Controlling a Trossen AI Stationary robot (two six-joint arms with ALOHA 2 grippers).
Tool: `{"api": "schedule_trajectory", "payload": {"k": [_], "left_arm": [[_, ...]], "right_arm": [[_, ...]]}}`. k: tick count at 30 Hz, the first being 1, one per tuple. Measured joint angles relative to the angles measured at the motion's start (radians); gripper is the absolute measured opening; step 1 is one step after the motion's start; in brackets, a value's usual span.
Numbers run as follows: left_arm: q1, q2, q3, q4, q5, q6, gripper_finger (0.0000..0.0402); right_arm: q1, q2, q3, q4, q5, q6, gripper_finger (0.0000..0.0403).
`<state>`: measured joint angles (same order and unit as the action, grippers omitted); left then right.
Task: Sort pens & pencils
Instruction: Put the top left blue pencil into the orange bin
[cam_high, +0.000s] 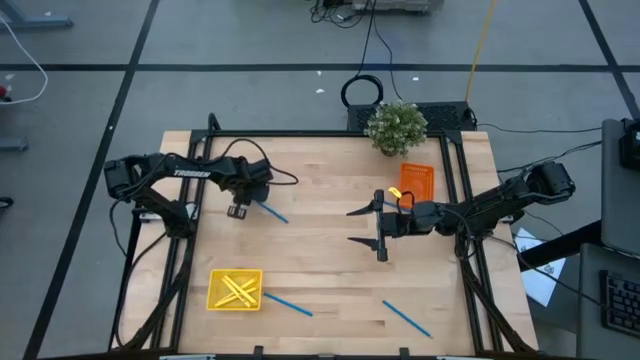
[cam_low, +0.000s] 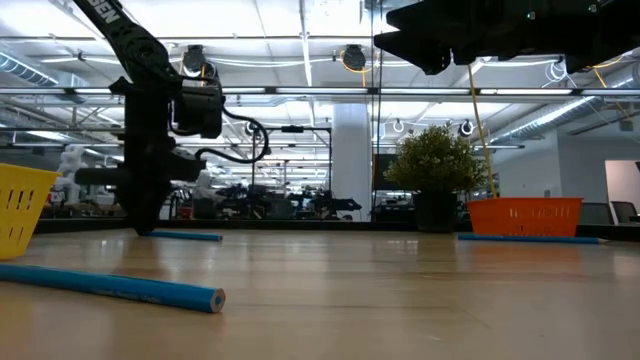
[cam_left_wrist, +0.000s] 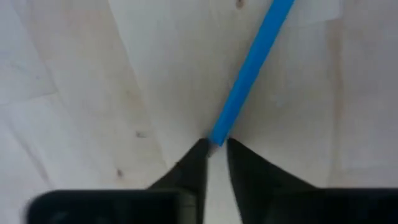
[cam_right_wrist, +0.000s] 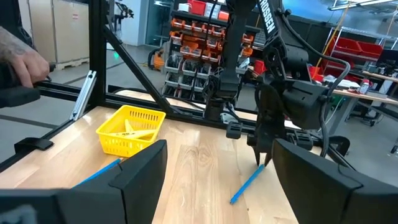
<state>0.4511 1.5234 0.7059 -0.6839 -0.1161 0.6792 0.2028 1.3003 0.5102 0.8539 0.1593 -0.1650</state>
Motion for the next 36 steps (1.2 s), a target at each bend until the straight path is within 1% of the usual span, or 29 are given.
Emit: {"api": "schedule_trajectory", "payload": {"k": [2,4,8,11,13,17,22,29,36], "left_arm": [[0.005,0.0,0.0,-0.006,0.021,-0.002,0.0022],[0.009,0.0,0.0,-0.006,0.041,-0.015,0.0011],[0.011,0.0,0.0,-0.006,0.053,-0.034,0.0019],[0.011,0.0,0.0,-0.009,0.055,-0.066,0.0007],[0.011,-0.002,0.0,-0.01,0.057,-0.091,0.0006],[0.011,-0.026,-0.003,-0.01,0.06,-0.113,0.0003],[0.009,-0.069,-0.005,-0.002,0.102,-0.141,0.0001],[-0.007,-0.111,-0.005,-0.002,0.101,-0.166,0.0],[-0.028,-0.126,-0.004,0.013,0.097,-0.185,0.0]], "right_arm": [[0.0,0.0,0.0,0.0,0.0,0.0,0.0279],[0.0,0.0,0.0,0.0,0.0,0.0,0.0279],[0.0,0.0,0.0,0.0,0.0,0.0,0.0279],[0.0,0.0,0.0,0.0,0.0,-0.001,0.0279],[0.0,0.0,0.0,0.0,0.0,-0.001,0.0279],[0.0,0.0,0.0,0.0,0.0,-0.002,0.0279],[0.0,0.0,0.0,0.0,0.0,-0.003,0.0279],[0.0,0.0,0.0,0.0,0.0,-0.003,0.0279],[0.0,0.0,0.0,0.0,0.0,-0.003,0.0279]]}}
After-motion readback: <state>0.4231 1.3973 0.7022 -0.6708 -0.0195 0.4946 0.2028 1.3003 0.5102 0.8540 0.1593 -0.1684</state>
